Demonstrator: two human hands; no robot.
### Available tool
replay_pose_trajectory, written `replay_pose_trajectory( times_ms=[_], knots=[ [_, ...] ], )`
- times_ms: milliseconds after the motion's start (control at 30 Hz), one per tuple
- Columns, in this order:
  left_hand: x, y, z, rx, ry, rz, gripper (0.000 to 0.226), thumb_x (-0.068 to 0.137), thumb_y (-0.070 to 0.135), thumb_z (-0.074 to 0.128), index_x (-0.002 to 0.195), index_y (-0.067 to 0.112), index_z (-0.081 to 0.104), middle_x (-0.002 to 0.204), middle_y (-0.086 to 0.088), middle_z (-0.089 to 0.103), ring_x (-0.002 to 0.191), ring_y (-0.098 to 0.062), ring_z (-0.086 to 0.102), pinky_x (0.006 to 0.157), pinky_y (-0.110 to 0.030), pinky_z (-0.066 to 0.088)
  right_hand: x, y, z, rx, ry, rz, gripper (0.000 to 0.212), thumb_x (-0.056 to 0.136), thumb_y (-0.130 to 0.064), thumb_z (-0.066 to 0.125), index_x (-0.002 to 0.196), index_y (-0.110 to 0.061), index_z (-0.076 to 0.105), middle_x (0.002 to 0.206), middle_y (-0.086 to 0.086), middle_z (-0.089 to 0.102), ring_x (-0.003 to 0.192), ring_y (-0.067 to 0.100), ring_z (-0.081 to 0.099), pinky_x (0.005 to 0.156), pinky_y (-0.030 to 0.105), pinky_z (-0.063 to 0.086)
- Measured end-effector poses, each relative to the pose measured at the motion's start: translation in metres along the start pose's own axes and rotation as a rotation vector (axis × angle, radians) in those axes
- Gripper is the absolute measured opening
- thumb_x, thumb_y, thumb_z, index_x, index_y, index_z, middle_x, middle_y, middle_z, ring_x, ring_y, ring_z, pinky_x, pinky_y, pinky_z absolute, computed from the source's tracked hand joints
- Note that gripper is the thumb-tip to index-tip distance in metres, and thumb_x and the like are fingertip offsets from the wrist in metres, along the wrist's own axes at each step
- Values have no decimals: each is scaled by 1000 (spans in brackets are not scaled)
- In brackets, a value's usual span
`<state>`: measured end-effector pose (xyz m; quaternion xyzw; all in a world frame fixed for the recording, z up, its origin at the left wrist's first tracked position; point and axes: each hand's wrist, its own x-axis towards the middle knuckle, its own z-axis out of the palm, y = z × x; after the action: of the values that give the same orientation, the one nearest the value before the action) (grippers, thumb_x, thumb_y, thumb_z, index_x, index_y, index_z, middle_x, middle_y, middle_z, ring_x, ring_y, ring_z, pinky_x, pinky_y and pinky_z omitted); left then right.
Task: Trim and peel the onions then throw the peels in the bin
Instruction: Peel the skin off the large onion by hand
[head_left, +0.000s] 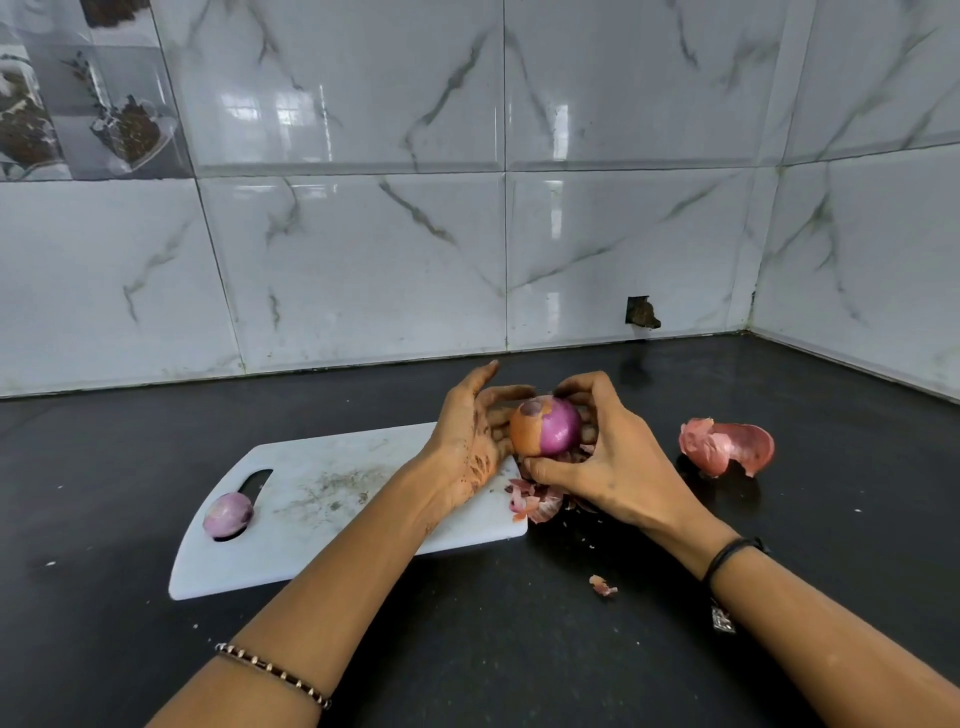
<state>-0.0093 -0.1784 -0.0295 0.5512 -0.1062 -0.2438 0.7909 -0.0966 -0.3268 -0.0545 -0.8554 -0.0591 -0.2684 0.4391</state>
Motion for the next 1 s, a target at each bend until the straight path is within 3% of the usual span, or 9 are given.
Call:
replay_pose_trajectory(
  times_ms=[233, 400, 533, 600, 700, 767, 833, 933, 1000],
  knots=[
    [-13, -1, 6, 133, 34, 153, 40, 104, 34, 48, 90, 6, 74, 90, -9, 77, 88, -20, 70, 80, -33, 56, -3, -2, -3, 150, 7, 33, 80, 64, -18, 96, 129, -25, 50, 122, -8, 64, 110, 6, 67, 100, 31, 55],
    [-30, -1, 5, 234, 63, 197, 33, 103, 33, 53, 95, 10, 75, 94, -6, 78, 93, -19, 72, 75, -33, 59, -13, -12, -4, 122, 35, -36, 67, 66, -25, 96, 123, -26, 61, 116, -9, 68, 103, 4, 67, 90, 21, 56],
    [-44, -7, 7, 293, 78, 134, 34, 104, 40, 51, 108, 13, 71, 109, -15, 74, 100, -28, 73, 85, -47, 61, -17, -19, -2, -16, 33, -98, 65, 65, -49, 92, 121, -33, 63, 115, -13, 66, 106, 2, 61, 90, 15, 49],
    [-50, -9, 8, 258, 6, 72, 45, 103, 49, 49, 120, 10, 66, 106, -19, 75, 90, -31, 75, 77, -50, 63, -18, -22, -1, -6, 34, -115, 68, 66, -48, 92, 124, -32, 61, 118, -15, 65, 110, 1, 61, 92, 16, 50],
    [-50, -8, 9, 184, 0, 48, 53, 100, 56, 51, 121, 9, 65, 99, -21, 75, 76, -34, 71, 55, -39, 60, -17, -23, 0, 27, 0, -140, 71, 69, -34, 94, 131, -27, 58, 123, -18, 65, 116, -3, 60, 97, 13, 47],
    [-45, -8, 7, 104, 4, 55, 48, 97, 54, 58, 120, 13, 68, 109, -19, 75, 88, -33, 74, 66, -41, 62, -16, -22, 0, 26, -35, -153, 74, 71, -25, 93, 135, -27, 56, 127, -18, 64, 120, -2, 59, 103, 18, 47],
    [-41, -7, 5, 18, 4, 52, 36, 96, 45, 63, 114, 14, 70, 106, -14, 77, 92, -28, 76, 77, -43, 62, -15, -20, 2, 62, -68, -158, 76, 72, -17, 92, 138, -24, 55, 129, -16, 64, 123, -1, 59, 107, 23, 47],
    [-42, -4, 4, -167, -13, 7, 30, 96, 31, 63, 113, 6, 66, 98, -16, 74, 81, -26, 74, 70, -38, 62, -13, -17, 6, 131, -45, -151, 74, 71, -10, 92, 135, -21, 56, 130, -12, 66, 122, 1, 61, 108, 27, 48],
    [-43, -3, 5, -265, -21, 1, 30, 96, 27, 62, 117, 6, 61, 100, -19, 68, 79, -27, 69, 63, -34, 61, -13, -19, 6, 95, 28, -162, 66, 69, -17, 94, 126, -23, 62, 123, -15, 67, 111, 0, 64, 98, 24, 53]
  ],
)
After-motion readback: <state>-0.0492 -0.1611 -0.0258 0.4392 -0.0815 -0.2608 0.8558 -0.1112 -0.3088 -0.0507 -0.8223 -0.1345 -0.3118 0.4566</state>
